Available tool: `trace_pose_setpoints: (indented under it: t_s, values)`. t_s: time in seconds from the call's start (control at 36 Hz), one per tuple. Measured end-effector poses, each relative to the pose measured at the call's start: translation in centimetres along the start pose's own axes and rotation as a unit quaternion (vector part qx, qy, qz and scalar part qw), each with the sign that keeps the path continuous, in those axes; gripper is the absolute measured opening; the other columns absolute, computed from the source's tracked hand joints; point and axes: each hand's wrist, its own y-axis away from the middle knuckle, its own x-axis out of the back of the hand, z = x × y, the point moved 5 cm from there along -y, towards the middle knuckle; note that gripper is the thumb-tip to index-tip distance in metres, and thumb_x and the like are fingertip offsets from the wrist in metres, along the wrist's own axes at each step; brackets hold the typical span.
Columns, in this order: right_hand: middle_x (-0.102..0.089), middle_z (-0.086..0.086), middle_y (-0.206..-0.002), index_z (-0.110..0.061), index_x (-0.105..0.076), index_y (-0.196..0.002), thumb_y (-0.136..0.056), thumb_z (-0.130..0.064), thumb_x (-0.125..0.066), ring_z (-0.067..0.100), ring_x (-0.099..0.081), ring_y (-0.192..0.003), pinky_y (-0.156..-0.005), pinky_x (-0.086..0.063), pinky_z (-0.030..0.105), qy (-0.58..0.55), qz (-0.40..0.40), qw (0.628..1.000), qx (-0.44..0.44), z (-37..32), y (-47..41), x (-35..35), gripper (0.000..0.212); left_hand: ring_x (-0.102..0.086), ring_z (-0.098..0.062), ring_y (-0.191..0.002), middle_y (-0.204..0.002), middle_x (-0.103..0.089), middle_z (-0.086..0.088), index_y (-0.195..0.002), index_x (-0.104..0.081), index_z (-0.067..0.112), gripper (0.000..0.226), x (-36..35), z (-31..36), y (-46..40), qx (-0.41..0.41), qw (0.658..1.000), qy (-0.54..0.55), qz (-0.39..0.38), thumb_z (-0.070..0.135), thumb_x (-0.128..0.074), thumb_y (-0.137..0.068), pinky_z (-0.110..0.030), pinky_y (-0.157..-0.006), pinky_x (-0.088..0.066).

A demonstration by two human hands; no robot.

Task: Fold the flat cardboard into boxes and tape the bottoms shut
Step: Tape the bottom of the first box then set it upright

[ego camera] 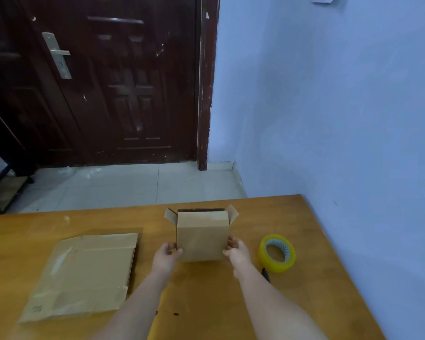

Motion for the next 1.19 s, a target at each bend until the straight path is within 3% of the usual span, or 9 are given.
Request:
trace_pose_setpoints:
  t_s: [0.08, 0.19, 0.25, 0.42, 0.5, 0.69, 0.92, 1.11, 1.19]
  values:
    - [-0.055, 0.007, -0.132, -0.01, -0.047, -0.133, -0.091, 0.011, -0.047, 0.024, -0.048, -0.121, -0.103, -0.036, 0.037, 0.003, 0.008, 1.0, -0.017, 1.2, -0.1, 0.1, 0.047, -0.051, -0.031, -0.105, -0.116, -0.055, -0.011, -0.11, -0.057, 0.01, 0.021, 0.1, -1.7, -0.5, 0.016, 0.998, -0.057, 0.033, 0.017, -0.061, -0.091, -0.04, -0.09, -0.043]
    - [-0.056, 0.012, -0.125, -0.013, -0.053, -0.11, -0.092, 0.009, -0.042, 0.023, -0.051, -0.101, -0.089, -0.044, 0.035, 0.006, 0.01, 0.999, -0.046, 2.4, -0.6, 0.1, 0.03, -0.051, -0.023, -0.095, -0.115, -0.06, -0.012, -0.119, -0.057, 0.008, 0.026, -0.5, -3.2, -0.2, 0.038, 0.996, -0.067, 0.034, 0.012, -0.056, -0.093, -0.037, -0.088, -0.043]
    - [-0.054, 0.013, -0.121, -0.011, -0.052, -0.107, -0.093, 0.01, -0.038, 0.024, -0.05, -0.1, -0.095, -0.046, 0.037, -0.012, 0.013, 0.998, -0.068, 2.8, -1.0, 0.2, 0.028, -0.051, -0.023, -0.089, -0.11, -0.059, -0.012, -0.123, -0.057, 0.009, 0.029, -0.8, -3.8, -0.2, 0.064, 0.996, -0.052, 0.026, 0.01, -0.049, -0.095, -0.033, -0.08, -0.043]
    - [-0.045, 0.017, -0.133, -0.008, -0.04, -0.138, -0.097, -0.006, -0.043, 0.035, -0.041, -0.127, -0.106, -0.034, 0.043, 0.011, 0.014, 0.991, -0.129, 3.2, -1.4, 0.2, 0.041, -0.041, -0.032, -0.13, -0.141, -0.043, -0.015, -0.142, -0.037, 0.014, 0.041, -2.3, -4.8, -0.5, 0.096, 0.995, -0.007, -0.027, 0.014, -0.038, -0.101, -0.043, -0.109, -0.033]
    - [-0.035, 0.016, -0.147, -0.012, -0.034, -0.145, -0.099, -0.008, -0.04, 0.034, -0.031, -0.136, -0.111, -0.028, 0.044, 0.001, -0.011, 0.993, -0.114, 3.1, -1.5, -0.1, 0.047, -0.032, -0.031, -0.138, -0.15, -0.033, -0.011, -0.148, -0.027, 0.02, 0.048, -2.8, -4.5, -0.7, 0.102, 0.993, 0.034, -0.049, 0.015, -0.038, -0.101, -0.044, -0.111, -0.029]
    - [-0.034, 0.011, -0.148, -0.024, -0.028, -0.149, -0.097, -0.006, -0.042, 0.03, -0.031, -0.137, -0.11, -0.03, 0.044, -0.015, -0.032, 0.996, -0.078, 2.1, -1.4, -1.1, 0.057, -0.024, -0.028, -0.142, -0.155, -0.022, -0.006, -0.15, -0.017, 0.022, 0.057, -3.8, -2.9, -1.3, 0.101, 0.991, 0.053, -0.075, 0.016, -0.044, -0.1, -0.044, -0.114, -0.026]
    - [-0.033, 0.018, -0.146, -0.008, -0.024, -0.147, -0.096, -0.007, -0.046, 0.036, -0.035, -0.133, -0.111, -0.033, 0.046, 0.011, 0.002, 0.994, -0.111, 2.4, -0.2, -1.3, 0.056, -0.032, -0.032, -0.138, -0.151, -0.03, -0.013, -0.149, -0.022, 0.012, 0.055, -2.8, -3.2, -0.7, 0.113, 0.99, -0.05, -0.068, 0.018, -0.045, -0.099, -0.043, -0.113, -0.029]
    - [-0.039, 0.017, -0.145, -0.004, -0.027, -0.147, -0.097, -0.008, -0.042, 0.032, -0.041, -0.13, -0.099, -0.038, 0.034, 0.147, 0.019, 0.986, -0.073, 0.9, 1.1, -1.3, 0.052, -0.036, -0.033, -0.134, -0.148, -0.035, -0.014, -0.147, -0.029, 0.01, 0.051, 0.2, -1.5, -0.4, 0.089, 0.986, -0.134, -0.032, 0.018, -0.045, -0.099, -0.041, -0.108, -0.032]
    - [-0.046, 0.017, -0.136, -0.003, -0.035, -0.142, -0.096, -0.007, -0.04, 0.03, -0.048, -0.117, -0.089, -0.04, 0.031, 0.187, 0.009, 0.981, -0.049, -0.2, 1.6, -1.4, 0.047, -0.043, -0.032, -0.129, -0.145, -0.041, -0.015, -0.145, -0.032, 0.007, 0.05, 1.2, -0.2, -0.4, 0.061, 0.98, -0.191, -0.012, 0.018, -0.045, -0.098, -0.037, -0.104, -0.038]
